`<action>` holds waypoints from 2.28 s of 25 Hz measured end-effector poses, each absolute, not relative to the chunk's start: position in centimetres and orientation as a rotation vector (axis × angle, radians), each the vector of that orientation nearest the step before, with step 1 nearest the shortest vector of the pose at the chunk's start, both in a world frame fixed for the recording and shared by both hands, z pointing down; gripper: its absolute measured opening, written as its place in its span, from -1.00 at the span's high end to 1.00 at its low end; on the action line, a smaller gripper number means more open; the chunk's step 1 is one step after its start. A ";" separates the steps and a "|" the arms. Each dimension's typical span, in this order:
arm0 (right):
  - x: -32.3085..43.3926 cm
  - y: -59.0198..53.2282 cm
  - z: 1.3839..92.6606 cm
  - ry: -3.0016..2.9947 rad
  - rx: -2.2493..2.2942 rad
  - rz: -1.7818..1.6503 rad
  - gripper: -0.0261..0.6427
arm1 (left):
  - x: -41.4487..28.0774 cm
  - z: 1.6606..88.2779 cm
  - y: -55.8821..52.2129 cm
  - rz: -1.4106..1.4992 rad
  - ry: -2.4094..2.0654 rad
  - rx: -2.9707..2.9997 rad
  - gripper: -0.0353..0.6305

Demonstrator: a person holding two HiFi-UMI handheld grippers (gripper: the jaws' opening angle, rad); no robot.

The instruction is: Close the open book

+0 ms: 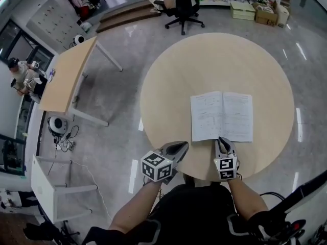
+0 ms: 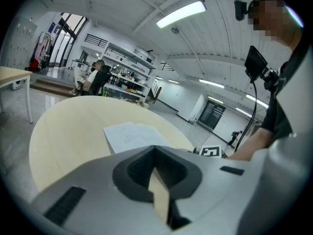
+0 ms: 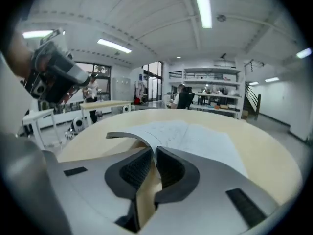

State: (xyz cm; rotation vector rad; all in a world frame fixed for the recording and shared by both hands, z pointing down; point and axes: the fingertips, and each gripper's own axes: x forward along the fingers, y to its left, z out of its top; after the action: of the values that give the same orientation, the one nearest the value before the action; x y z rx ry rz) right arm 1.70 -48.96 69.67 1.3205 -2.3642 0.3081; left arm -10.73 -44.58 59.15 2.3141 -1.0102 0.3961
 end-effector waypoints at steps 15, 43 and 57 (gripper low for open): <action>9.9 -48.7 71.9 -2.322 1.795 1.846 0.93 | -8.3 58.8 -44.9 0.391 -0.899 2.363 0.92; 11.9 -49.0 70.8 -2.276 1.748 1.753 0.68 | -8.2 58.9 -46.0 0.309 -0.944 2.333 0.92; 13.6 -52.2 73.5 -2.050 1.937 2.292 0.35 | -9.8 58.6 -43.9 0.338 -0.987 2.302 0.92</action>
State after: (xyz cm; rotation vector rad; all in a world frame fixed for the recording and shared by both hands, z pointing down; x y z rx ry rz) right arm 13.63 -52.21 73.51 1.9366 -2.0499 2.2916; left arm -9.82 -43.89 58.61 2.3020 -0.9868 0.3376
